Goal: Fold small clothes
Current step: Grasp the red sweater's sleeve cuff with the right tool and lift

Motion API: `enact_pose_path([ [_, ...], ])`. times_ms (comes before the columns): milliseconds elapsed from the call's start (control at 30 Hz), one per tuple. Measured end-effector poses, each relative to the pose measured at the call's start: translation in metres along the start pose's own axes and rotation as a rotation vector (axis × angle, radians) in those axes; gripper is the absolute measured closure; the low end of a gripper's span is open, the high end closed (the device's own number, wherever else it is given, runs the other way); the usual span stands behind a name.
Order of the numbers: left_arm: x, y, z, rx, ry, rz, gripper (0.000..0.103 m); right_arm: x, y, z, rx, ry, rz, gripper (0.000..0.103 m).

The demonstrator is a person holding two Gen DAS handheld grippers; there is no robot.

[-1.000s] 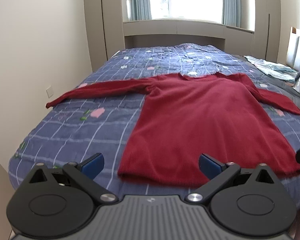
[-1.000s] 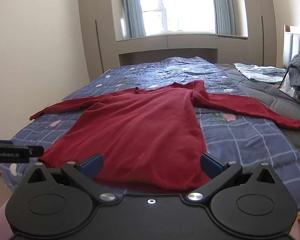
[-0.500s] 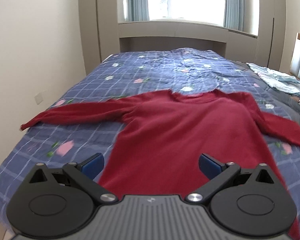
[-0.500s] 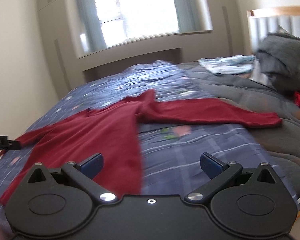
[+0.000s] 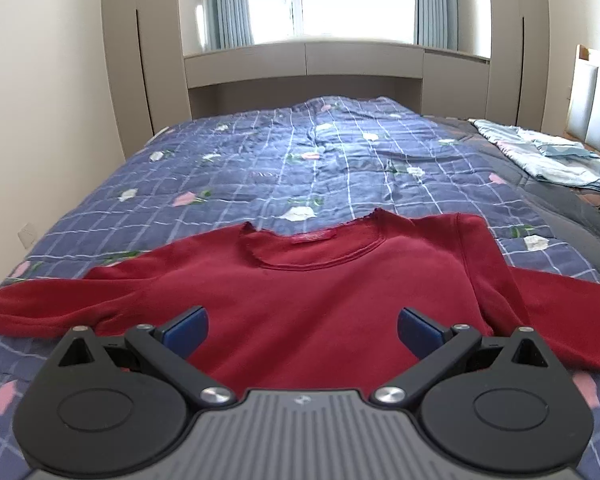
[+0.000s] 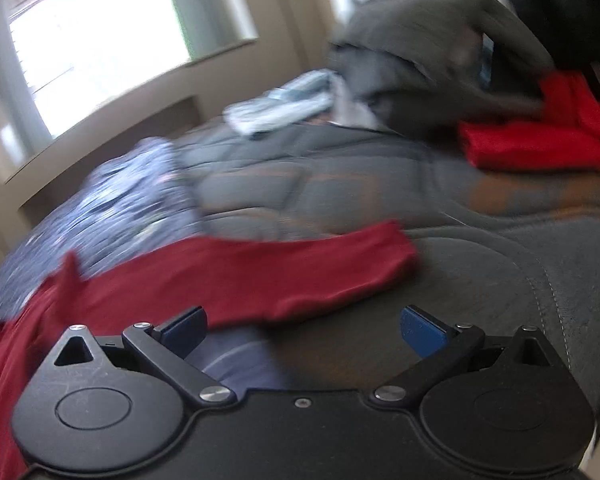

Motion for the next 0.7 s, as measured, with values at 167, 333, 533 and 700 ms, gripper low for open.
enact_pose_path([
  [167,-0.005,-0.011,-0.044,0.021,0.053,-0.024,0.0,0.017,-0.026,-0.036,-0.05,0.008,-0.126,0.012],
  [333,-0.021,-0.007,-0.066,0.035,0.103,-0.013,0.0,0.028,-0.035,-0.045,-0.068,-0.037,-0.213,0.04],
  [533,-0.03,0.006,-0.072,0.081,0.149,-0.028,0.0,0.037,-0.049,-0.053,-0.104,-0.034,-0.34,0.096],
  [700,-0.022,0.031,-0.051,0.071,0.119,0.024,0.0,0.07,-0.042,-0.017,-0.042,-0.179,-0.377,0.098],
])
Point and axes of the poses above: each gripper's, at about its wrist camera, not at the fingertips, and z roughly against the way its jaws point, y to its left, x to its top, the point moved 8 cm from there along -z, roughly the way its jaws point, and after that the axes turned 13 degrees about -z, right-handed, at the moved point
